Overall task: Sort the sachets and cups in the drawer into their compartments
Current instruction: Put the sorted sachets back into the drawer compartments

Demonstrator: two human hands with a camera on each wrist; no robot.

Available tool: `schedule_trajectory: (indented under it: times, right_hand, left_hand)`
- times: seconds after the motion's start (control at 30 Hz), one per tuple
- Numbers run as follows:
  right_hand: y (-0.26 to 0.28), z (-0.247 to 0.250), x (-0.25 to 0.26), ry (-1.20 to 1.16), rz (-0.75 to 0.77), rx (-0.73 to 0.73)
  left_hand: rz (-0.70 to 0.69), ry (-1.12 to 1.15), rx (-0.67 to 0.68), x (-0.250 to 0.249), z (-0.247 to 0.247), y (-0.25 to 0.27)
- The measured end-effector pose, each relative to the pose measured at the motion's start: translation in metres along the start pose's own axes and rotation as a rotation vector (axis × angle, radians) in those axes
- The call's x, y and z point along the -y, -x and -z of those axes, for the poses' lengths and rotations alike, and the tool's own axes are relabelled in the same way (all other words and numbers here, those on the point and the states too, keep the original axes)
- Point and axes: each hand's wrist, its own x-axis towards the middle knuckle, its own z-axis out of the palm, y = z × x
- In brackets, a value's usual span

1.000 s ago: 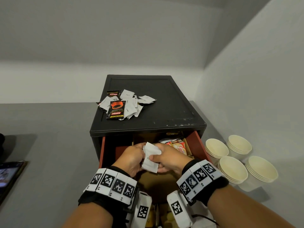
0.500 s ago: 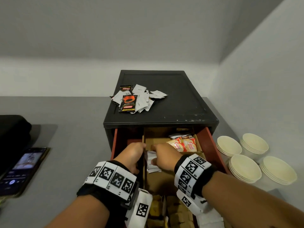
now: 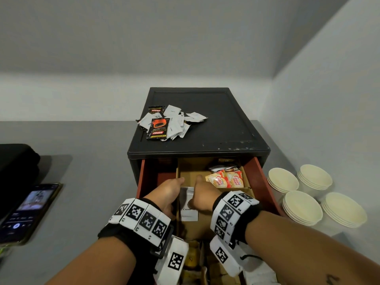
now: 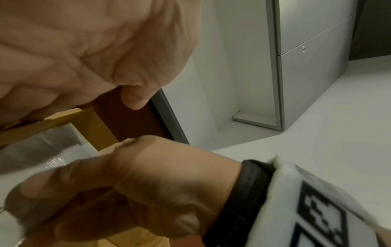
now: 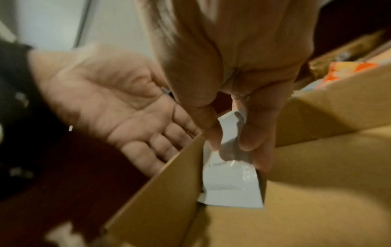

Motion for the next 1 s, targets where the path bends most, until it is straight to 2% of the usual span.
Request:
schedule_trajectory:
  times: [0.23,0.4,0.47,0.57,0.7,0.8,0.9,0.93,1.0]
  right_hand:
    - [0.001,0.021,-0.013,-0.346,-0.140,0.048]
    - [0.006,0.018,-0.021,-0.274,-0.089,0.269]
    - [0.008,0.011,-0.020,-0.257,-0.118,0.362]
    - [0.009,0.005,-0.019,-0.316,-0.197,0.413]
    - [0.004,0.006,-0.017,-0.250,-0.234,0.465]
    - [0.006,0.004,-0.018,-0.320,-0.239,0.459]
    - [0.011,0.004,-0.019,-0.282,-0.113,0.366]
    - [0.013,0.005,-0.018,-0.187,-0.073,0.305]
    - [0.013,0.012,-0.017,0.045,-0.019,0.067]
  left_hand:
    - [-0.003,-0.015,0.003,0.004,0.003,-0.012]
    - [0.012,-0.053,0.009,0.002,0.003,-0.014]
    - [0.022,-0.055,0.010,0.002,0.003,-0.017]
    - [0.023,-0.063,0.005,0.002,0.003,-0.016]
    - [0.012,-0.084,-0.010,0.002,0.001,-0.016]
    - [0.008,-0.082,-0.003,0.003,0.001,-0.015]
    - [-0.012,-0.071,-0.013,0.003,0.001,-0.010]
    - [-0.027,-0.083,-0.025,0.003,0.000,-0.007]
    - [-0.093,-0.114,-0.055,0.002,-0.001,-0.005]
